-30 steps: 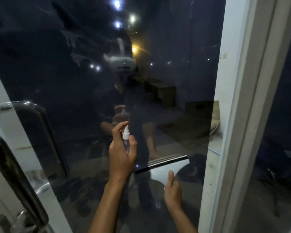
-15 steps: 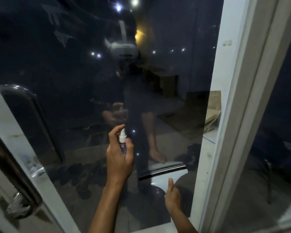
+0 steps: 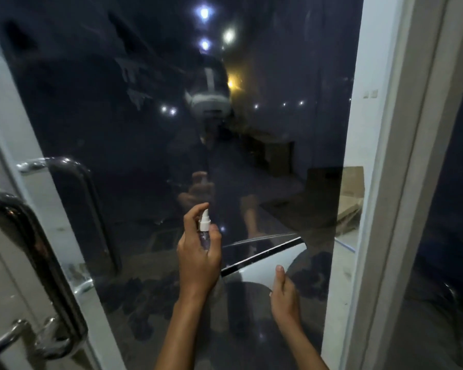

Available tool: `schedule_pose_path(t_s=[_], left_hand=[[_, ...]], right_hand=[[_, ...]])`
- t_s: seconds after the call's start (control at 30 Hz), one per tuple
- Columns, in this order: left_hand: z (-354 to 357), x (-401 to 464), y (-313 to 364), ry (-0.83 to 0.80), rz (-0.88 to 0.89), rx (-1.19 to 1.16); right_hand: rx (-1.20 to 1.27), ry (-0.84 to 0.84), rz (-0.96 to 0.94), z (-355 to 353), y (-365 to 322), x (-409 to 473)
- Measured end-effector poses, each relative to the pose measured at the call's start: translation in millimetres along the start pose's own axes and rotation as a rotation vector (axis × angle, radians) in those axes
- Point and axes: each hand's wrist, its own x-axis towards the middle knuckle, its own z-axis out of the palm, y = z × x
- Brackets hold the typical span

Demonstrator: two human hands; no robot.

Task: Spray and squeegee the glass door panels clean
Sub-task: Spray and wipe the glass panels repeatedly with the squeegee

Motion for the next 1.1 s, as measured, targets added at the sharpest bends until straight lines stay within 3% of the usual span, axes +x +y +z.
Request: schedule_pose_path(t_s=[0.3, 0.6, 0.83, 1.1], left_hand=[[-48, 119, 39, 0.190, 0.202, 0.041], [-109, 233, 70, 0.285, 0.316, 0.186], [-125, 247, 57, 0.171, 0.326, 0.269], [-142, 249, 52, 0.179, 0.358, 0.250]], right_hand=[[-0.201, -0.143, -0.585, 13, -169, 10], [-0.395, -0.224, -0.830, 16, -283, 10], [-0.623, -0.148, -1.069, 43, -346, -5], [-0.689, -0.193, -1.122, 73, -366, -27]])
